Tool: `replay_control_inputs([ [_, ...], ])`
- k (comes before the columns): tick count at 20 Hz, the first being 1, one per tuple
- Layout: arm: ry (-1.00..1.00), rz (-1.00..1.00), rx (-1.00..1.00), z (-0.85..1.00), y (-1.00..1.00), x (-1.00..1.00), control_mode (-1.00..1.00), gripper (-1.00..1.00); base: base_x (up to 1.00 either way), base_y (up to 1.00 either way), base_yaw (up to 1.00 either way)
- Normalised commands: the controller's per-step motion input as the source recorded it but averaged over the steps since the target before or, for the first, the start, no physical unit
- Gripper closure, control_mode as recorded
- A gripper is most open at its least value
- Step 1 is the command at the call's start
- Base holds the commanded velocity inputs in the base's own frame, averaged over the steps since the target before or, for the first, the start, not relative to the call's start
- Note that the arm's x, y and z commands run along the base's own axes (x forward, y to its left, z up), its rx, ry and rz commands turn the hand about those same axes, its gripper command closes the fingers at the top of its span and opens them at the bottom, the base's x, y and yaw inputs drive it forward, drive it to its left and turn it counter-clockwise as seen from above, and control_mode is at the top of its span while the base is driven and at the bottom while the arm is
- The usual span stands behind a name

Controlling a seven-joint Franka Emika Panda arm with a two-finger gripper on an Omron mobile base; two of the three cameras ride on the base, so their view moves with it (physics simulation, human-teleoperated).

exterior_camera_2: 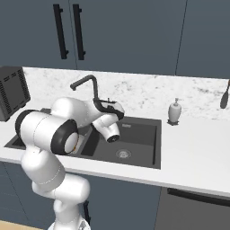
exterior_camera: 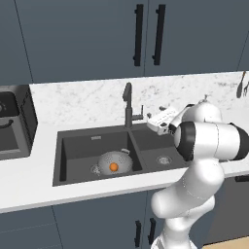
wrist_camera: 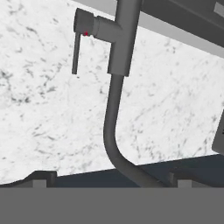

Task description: Put the colander in the sink, put the tangerine in the colander, and turn on the sink faucet and pour water over the colander.

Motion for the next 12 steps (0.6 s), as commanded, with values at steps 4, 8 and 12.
replay_control_inputs([
  [4,-0.01,0.0,0.06,0.23,0.0,0.14,-1.0,-1.0,0.0,0.0,0.0],
  [8,0.0,0.0,0.0,0.0,0.0,0.17,-1.0,-1.0,0.0,0.0,0.0],
  [12,0.0,0.0,0.0,-0.24,0.0,0.17,-1.0,-1.0,0.0,0.0,0.0],
])
